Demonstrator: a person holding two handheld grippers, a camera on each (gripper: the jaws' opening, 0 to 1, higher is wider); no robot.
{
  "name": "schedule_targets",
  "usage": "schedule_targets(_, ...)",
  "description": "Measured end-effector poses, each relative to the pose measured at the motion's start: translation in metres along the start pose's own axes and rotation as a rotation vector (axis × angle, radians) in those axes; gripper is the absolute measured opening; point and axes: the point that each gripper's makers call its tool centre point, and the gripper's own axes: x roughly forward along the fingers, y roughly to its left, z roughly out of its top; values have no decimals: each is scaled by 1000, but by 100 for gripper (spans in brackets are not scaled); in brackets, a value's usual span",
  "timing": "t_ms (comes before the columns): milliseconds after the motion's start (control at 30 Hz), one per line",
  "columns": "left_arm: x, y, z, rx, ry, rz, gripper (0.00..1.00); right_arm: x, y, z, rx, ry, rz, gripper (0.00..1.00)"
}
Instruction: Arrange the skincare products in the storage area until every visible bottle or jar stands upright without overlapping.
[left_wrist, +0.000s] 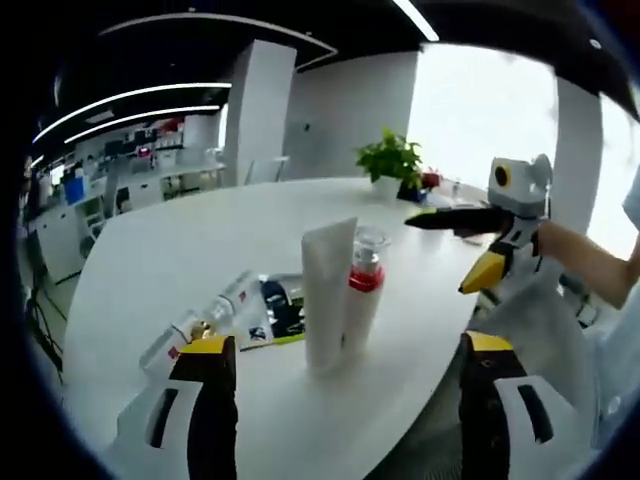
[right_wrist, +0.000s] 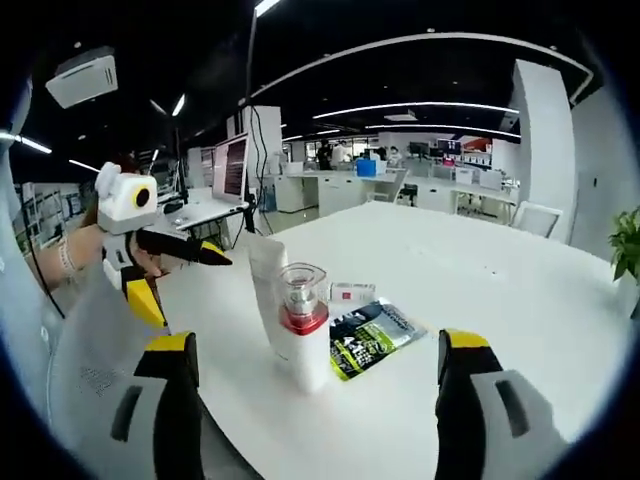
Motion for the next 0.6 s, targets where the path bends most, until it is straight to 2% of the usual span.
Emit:
schedule_targets(67,-1,2,0,0,-3,16,97,-1,2,-1,3,1,2,99)
schedule_targets(333,-10,4,1,-9,-37,40,97,-6,6,-1,-39,14,-15,99)
schedule_targets(600,-9,5,6,-8,-67,54,97,-9,3,-2,-25,20,-23,99)
